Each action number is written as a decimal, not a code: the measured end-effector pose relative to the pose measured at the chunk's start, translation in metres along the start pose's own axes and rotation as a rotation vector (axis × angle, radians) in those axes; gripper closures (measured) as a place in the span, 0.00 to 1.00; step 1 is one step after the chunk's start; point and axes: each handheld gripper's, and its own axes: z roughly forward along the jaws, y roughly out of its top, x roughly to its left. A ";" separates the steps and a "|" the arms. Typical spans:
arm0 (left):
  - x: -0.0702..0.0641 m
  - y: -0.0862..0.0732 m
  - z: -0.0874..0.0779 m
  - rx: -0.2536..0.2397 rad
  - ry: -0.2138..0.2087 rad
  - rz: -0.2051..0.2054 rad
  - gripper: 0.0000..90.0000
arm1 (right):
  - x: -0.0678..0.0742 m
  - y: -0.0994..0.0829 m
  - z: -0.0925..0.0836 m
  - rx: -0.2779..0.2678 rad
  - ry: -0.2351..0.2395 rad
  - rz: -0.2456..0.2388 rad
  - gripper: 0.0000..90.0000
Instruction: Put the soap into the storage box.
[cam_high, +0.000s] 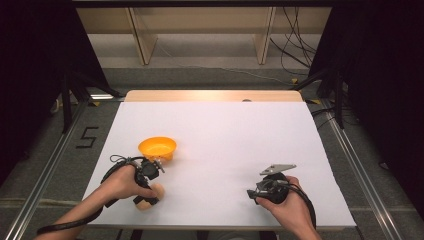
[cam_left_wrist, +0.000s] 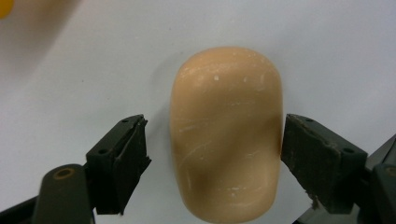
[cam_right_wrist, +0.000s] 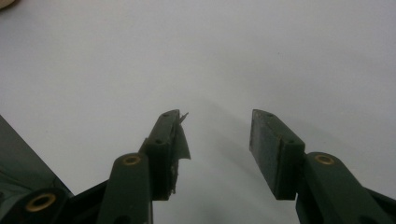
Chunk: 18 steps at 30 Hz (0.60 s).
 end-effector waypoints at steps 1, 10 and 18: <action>0.000 0.000 0.000 0.000 0.000 0.000 0.24 | 0.000 0.000 0.000 0.000 0.000 0.000 0.60; -0.003 0.002 0.008 0.062 0.002 0.052 0.28 | 0.000 -0.001 0.002 0.007 0.007 -0.002 0.59; -0.004 0.003 0.011 0.068 -0.001 0.119 0.35 | 0.000 0.000 0.001 0.005 0.005 -0.003 0.59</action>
